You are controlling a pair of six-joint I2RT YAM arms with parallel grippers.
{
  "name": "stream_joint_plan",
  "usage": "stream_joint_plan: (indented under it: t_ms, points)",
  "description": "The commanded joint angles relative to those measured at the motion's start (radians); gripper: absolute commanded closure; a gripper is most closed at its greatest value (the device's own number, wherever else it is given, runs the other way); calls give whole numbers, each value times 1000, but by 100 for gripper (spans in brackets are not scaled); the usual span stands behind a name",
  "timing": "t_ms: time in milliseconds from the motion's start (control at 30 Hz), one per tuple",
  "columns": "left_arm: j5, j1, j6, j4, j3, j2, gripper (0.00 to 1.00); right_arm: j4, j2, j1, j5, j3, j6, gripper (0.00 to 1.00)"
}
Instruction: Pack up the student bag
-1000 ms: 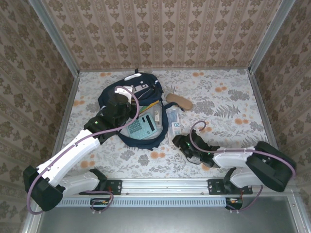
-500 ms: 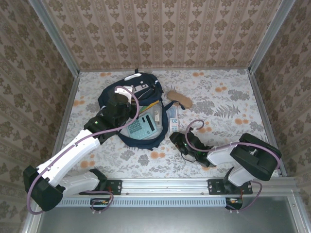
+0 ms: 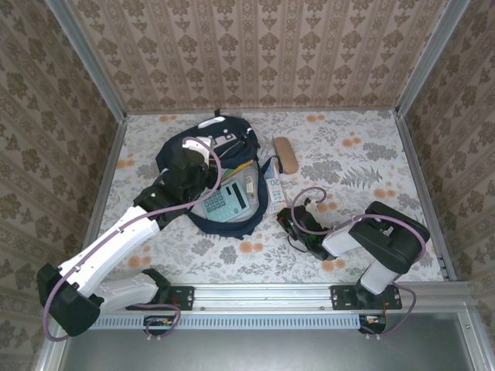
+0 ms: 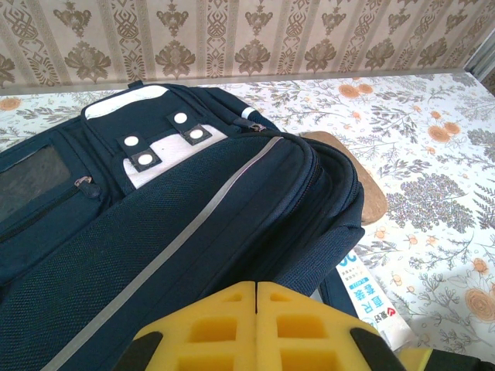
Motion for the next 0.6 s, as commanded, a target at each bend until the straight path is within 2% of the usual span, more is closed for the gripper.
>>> stream_joint_plan:
  t_ms: [0, 100, 200, 400, 567]
  points:
    - [-28, 9, -9, 38, 2, -22, 100, 32, -14, -13, 52, -51, -28, 100]
    - [-28, 9, -9, 39, 1, -22, 100, 4, -108, -10, 18, -76, -86, 100]
    - [-28, 9, -10, 38, 1, -19, 100, -100, -260, -1, 8, -95, -143, 100]
    - [-25, 11, -12, 39, 0, -19, 100, -558, -734, 1, 66, -101, -226, 100]
    - [-18, 10, -14, 42, 0, -16, 100, -777, -1099, -38, 31, -122, -348, 100]
